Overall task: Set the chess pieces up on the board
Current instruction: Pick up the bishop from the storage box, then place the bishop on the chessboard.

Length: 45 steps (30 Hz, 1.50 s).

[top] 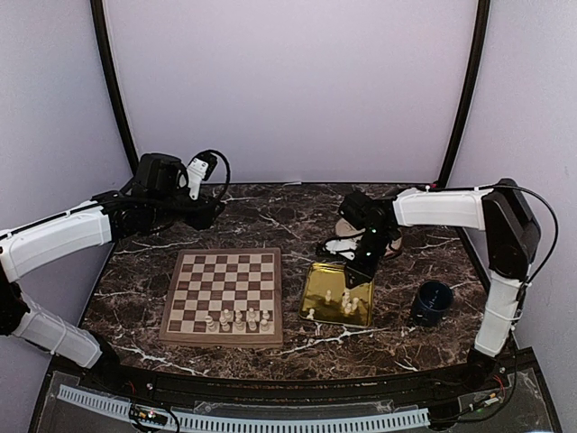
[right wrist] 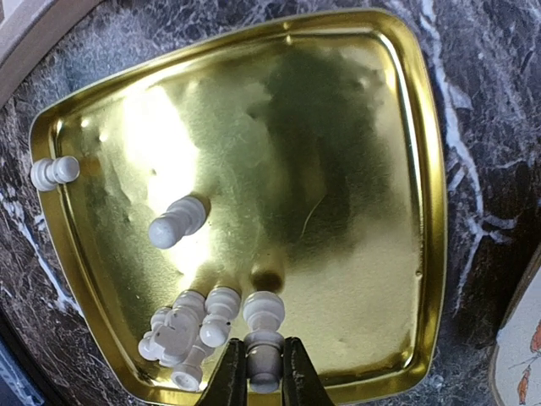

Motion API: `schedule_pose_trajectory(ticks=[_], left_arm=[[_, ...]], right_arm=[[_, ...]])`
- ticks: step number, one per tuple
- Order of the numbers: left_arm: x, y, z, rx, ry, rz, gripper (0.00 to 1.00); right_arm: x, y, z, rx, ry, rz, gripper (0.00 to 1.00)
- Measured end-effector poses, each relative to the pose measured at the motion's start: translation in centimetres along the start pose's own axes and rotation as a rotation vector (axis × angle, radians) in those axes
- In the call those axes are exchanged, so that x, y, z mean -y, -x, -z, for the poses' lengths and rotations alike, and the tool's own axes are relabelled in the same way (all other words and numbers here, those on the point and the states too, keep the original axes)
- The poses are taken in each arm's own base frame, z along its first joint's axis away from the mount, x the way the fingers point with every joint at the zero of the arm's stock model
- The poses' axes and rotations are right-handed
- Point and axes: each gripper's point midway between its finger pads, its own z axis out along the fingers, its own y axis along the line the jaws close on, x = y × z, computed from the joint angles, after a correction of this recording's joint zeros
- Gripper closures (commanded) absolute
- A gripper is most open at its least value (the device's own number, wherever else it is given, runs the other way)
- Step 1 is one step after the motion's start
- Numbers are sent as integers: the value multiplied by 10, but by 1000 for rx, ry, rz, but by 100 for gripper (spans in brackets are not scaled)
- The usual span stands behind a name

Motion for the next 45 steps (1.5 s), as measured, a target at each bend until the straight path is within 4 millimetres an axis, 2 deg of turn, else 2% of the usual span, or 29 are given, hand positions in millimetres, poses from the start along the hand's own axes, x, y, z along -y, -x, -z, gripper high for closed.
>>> schedule_pose_trajectory(ticks=[6, 13, 18, 22, 26, 33, 41, 45], left_arm=[[1, -2, 0, -6, -5, -1, 45], [1, -1, 0, -7, -8, -1, 45], [-1, -2, 0, -10, 5, 1, 45], [-7, -3, 0, -20, 42, 6, 45], [-10, 1, 1, -14, 58, 8, 45], [-12, 0, 2, -19, 70, 7, 45], [-14, -1, 2, -23, 79, 6, 45], [-14, -1, 2, -23, 80, 6, 45]], right_arm=[[9, 18, 18, 75, 37, -29, 91], [15, 41, 29, 122, 66, -32, 90], [16, 81, 52, 195, 29, 22, 90], [-3, 120, 60, 238, 3, 112, 90], [-34, 143, 47, 218, 5, 197, 90], [-78, 165, 8, 150, 26, 306, 89], [-103, 173, -14, 105, 33, 369, 87], [-109, 174, -18, 92, 33, 390, 78]])
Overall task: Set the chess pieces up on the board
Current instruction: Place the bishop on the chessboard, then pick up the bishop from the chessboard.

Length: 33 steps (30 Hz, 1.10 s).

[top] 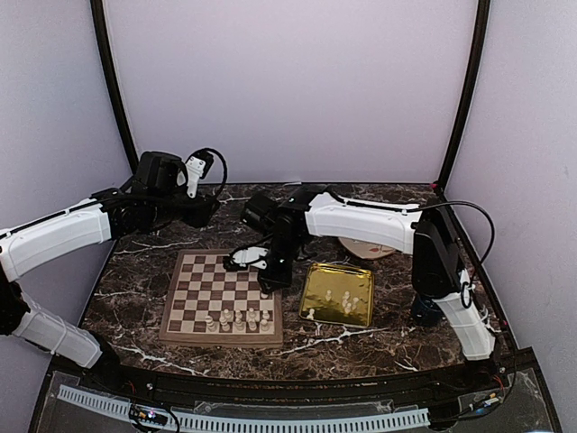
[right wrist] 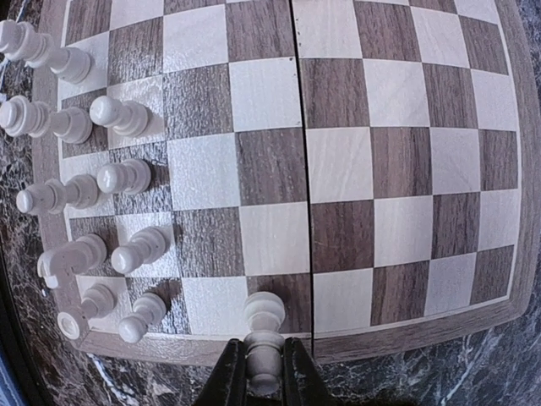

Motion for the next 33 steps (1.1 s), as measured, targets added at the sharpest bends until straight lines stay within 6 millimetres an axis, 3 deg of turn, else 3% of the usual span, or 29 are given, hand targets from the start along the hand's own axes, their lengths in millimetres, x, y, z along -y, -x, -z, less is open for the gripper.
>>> schedule_pose_trajectory(ticks=[9, 14, 19, 24, 29, 33], left_arm=[[0, 0, 0, -1, -1, 0, 44], [3, -1, -1, -4, -17, -2, 43], [17, -8, -8, -30, -91, -22, 46], [45, -17, -25, -104, -220, -33, 53], [89, -17, -33, -185, -366, -73, 56], [125, -30, -31, -284, -467, -120, 56]], right_arm=[[-1, -1, -2, -10, -5, 2, 68], [-3, -11, 14, 6, -11, -7, 67], [-4, -48, 59, 57, -23, -50, 67], [24, -94, 105, 164, -105, -163, 66], [39, -147, 124, 248, -178, -278, 60], [42, -167, 135, 327, -233, -324, 59]])
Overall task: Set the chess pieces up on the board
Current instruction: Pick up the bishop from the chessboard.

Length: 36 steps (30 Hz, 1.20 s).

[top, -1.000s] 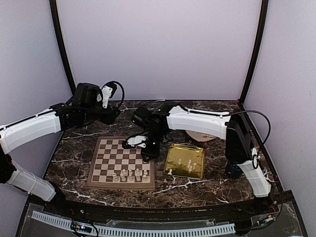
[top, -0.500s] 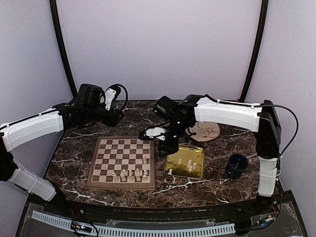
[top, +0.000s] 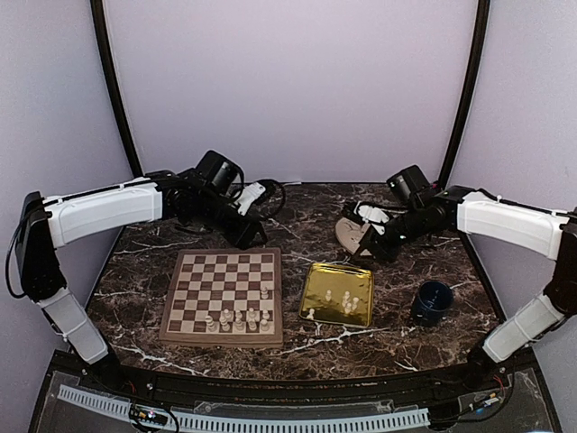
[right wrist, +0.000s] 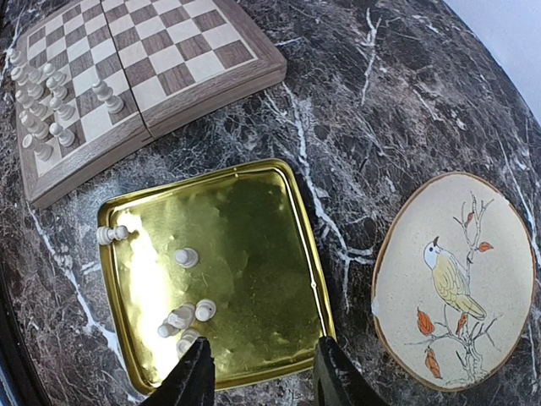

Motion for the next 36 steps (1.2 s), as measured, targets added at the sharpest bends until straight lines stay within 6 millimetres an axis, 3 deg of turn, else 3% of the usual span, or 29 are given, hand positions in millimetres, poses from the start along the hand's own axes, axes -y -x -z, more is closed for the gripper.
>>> schedule_pose_trajectory(ticks=[5, 13, 27, 36], left_arm=[[30, -27, -20, -161, -59, -40, 57], [48, -73, -44, -350, -50, -79, 57], [49, -88, -63, -432, -53, -80, 61], [52, -103, -71, -487, -50, -93, 71]], right_arm=[[17, -16, 8, 70, -51, -52, 59], [27, -12, 8, 119, -72, -64, 57], [20, -11, 2, 130, -22, -41, 57], [19, -12, 0, 128, -10, -41, 57]])
